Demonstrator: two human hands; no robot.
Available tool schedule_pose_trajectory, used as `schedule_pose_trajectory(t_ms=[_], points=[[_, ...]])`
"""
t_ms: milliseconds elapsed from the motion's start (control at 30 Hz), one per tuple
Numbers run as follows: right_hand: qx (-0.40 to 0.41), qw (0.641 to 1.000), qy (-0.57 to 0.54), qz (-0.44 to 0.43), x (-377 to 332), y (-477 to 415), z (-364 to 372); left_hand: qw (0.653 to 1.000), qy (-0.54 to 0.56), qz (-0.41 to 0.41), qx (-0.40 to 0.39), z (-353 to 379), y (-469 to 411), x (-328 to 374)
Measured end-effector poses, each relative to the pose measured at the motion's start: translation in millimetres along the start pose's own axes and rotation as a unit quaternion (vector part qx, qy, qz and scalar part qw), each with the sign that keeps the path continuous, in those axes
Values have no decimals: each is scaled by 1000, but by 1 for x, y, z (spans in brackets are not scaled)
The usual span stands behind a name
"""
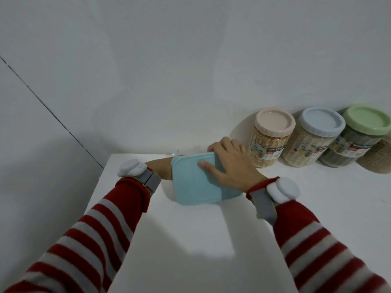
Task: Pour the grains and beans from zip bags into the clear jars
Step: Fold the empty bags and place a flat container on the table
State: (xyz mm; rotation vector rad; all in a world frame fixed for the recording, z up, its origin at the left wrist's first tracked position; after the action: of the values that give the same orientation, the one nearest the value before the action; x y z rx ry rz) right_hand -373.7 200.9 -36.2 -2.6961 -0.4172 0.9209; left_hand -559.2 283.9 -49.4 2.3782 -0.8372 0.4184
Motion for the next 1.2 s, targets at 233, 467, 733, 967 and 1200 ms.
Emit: schedule_pose_trajectory(t_ms=[233,467,733,967,1200], points=[[-8,989,-65,136,35,-33,23,965,-34,1,259,14,6,-32],[81,979,-135,132,39,-25,37,839,387,-109,366,42,31,-5],[68,977,-133,154,31,-46,34,857,153,-183,457,34,8,20],[39,987,-80,136,32,-48,41,891,111,-252,360,17,-7,16],[68,987,-69,128,34,-44,45,801,131,-210,545,33,-11,17]])
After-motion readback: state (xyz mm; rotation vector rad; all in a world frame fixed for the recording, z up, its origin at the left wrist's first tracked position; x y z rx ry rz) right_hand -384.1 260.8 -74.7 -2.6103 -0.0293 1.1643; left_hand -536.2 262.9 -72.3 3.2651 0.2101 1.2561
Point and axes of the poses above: each hand's wrist, its own y-axis away from the middle knuckle, its own z-axis out of the palm, x = y × z, the point moved 1 cm from there along -y, towards the middle knuckle, and after that the axes turned 15 degrees about -y, right-handed, at the moved point
